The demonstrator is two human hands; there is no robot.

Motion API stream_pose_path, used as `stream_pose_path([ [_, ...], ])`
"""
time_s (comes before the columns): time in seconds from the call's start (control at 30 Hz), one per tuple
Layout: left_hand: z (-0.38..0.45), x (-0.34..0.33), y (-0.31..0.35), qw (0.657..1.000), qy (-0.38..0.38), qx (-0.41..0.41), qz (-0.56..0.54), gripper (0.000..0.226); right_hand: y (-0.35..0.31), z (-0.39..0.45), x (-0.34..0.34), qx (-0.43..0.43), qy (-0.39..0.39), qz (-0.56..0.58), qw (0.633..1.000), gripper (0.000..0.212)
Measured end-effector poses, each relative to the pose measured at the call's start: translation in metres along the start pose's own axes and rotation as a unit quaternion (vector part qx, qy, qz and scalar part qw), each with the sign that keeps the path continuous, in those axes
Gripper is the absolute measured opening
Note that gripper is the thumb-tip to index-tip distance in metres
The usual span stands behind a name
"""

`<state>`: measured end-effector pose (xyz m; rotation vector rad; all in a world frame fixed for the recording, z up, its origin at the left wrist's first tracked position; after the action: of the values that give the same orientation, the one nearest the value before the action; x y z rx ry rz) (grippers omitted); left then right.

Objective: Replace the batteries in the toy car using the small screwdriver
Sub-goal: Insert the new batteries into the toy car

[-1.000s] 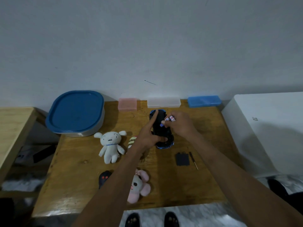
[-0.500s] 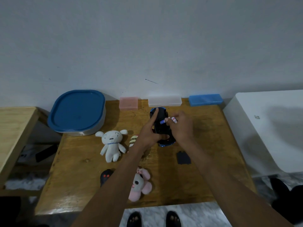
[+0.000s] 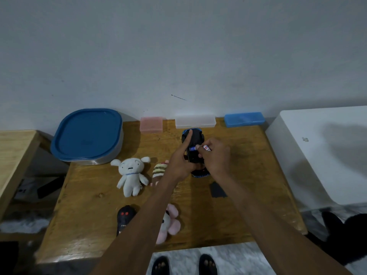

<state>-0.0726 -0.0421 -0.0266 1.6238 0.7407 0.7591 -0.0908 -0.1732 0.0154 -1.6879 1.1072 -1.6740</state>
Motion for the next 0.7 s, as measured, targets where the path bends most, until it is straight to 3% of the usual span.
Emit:
stream_pose_path([
  [0.4, 0.004, 0.001, 0.004, 1.000, 0.019, -0.012, -0.005, 0.109, -0.005, 0.007, 0.008, 0.052, -0.007, -0.027, 0.998, 0.019],
  [0.6, -0.005, 0.001, -0.008, 1.000, 0.004, 0.013, -0.005, 0.109, 0.008, 0.011, 0.004, 0.011, -0.092, -0.001, 0.996, 0.021],
  [0.7, -0.003, 0.005, -0.006, 0.999, 0.009, 0.024, -0.020, 0.113, 0.017, 0.014, 0.018, -0.044, -0.060, 0.063, 0.995, 0.029],
])
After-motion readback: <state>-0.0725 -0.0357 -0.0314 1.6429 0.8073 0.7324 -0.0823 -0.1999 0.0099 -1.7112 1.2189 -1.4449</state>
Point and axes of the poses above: each hand's wrist, its own z-axis towards the middle knuckle, its own x-axis out of the back of the hand, y = z × x, the point moved 8 cm from there along z, towards the middle knuckle, and after that the axes turned 13 degrees about -y, right-handed, at the moved point
